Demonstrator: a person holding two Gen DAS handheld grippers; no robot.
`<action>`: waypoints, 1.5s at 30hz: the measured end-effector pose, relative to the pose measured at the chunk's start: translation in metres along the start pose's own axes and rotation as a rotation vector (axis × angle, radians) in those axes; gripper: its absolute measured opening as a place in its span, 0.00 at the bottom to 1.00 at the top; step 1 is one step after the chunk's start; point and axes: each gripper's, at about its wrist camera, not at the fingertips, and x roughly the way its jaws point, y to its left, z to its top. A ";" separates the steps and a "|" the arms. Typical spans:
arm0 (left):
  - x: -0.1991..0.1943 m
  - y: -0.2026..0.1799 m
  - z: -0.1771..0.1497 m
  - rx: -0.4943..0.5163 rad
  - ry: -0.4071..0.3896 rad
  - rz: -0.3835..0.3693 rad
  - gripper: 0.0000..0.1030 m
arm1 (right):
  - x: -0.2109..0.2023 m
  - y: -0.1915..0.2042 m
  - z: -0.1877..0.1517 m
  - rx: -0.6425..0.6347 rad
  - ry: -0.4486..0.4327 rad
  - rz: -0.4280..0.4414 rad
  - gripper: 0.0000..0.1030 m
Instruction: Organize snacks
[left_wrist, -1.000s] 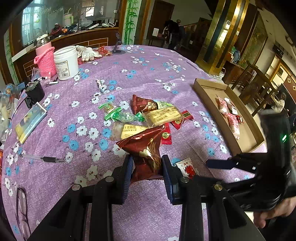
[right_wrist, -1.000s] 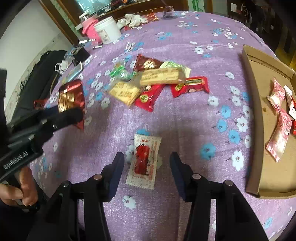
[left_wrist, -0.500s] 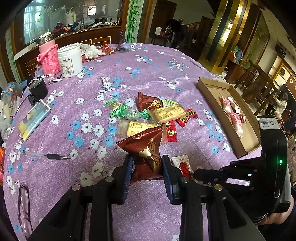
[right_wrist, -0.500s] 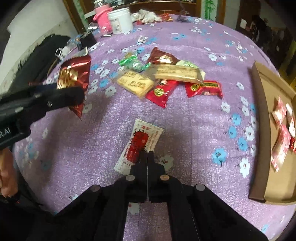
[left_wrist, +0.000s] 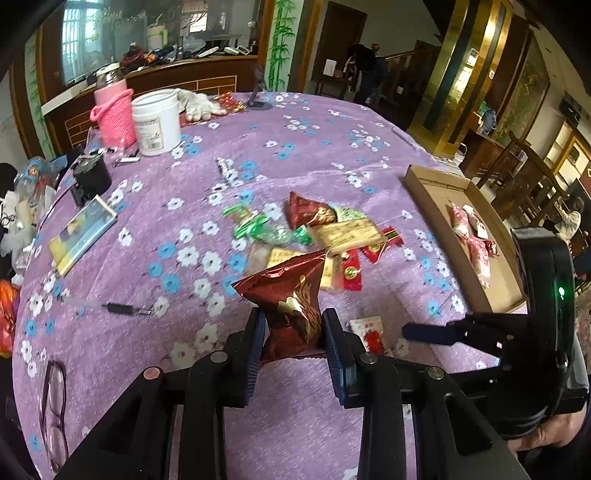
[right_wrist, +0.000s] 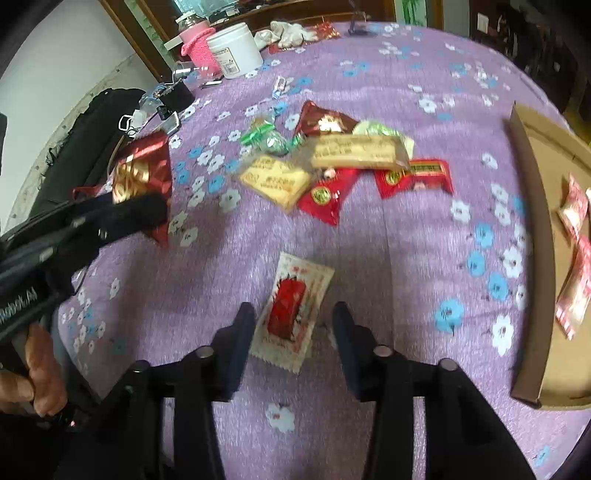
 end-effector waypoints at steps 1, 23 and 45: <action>-0.001 0.002 -0.002 -0.001 0.001 0.003 0.32 | 0.003 0.001 0.001 0.001 0.009 -0.007 0.50; -0.003 0.003 -0.007 0.002 -0.004 -0.033 0.32 | -0.012 0.008 0.001 -0.032 -0.084 -0.067 0.16; 0.041 -0.204 0.030 0.310 0.058 -0.228 0.32 | -0.128 -0.194 -0.049 0.405 -0.309 -0.109 0.16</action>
